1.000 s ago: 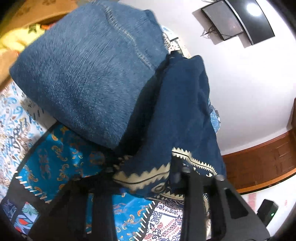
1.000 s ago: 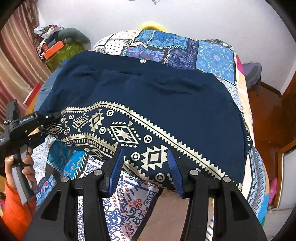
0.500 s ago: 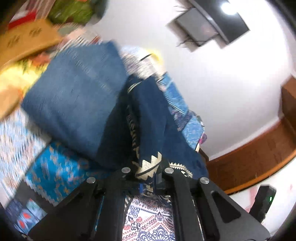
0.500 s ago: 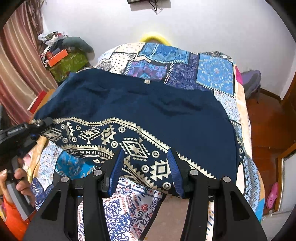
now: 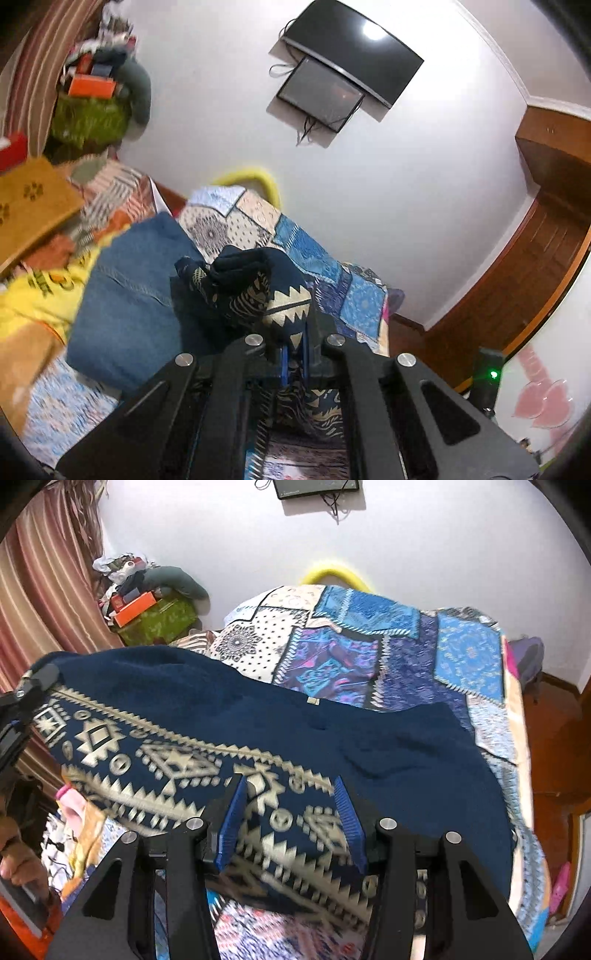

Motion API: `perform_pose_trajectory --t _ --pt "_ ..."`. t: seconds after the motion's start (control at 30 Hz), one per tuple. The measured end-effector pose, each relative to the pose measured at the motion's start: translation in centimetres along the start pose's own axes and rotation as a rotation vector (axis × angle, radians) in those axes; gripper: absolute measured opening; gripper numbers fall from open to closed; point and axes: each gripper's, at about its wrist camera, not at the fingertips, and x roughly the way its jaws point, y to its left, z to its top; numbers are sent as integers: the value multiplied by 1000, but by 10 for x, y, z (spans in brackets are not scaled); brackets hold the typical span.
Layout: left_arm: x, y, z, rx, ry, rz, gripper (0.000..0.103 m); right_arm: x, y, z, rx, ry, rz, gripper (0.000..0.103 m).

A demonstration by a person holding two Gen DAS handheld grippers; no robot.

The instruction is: Fold large clothes

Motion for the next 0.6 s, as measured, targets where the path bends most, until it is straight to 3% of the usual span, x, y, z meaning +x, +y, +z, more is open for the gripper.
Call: perform_pose_trajectory --t 0.03,0.17,0.33,0.5,0.6 --pt "1 1 1 13 -7 9 4 7 1 -1 11 11 10 55" --pt "11 -3 -7 86 -7 29 4 42 9 -18 20 126 88 56" --pt "33 -45 -30 265 35 21 4 76 12 -42 37 193 135 60" --pt "51 -88 -49 361 84 -31 4 90 -27 -50 241 313 252 60" --pt "57 -113 -51 387 100 -82 3 61 -60 -51 335 264 265 60"
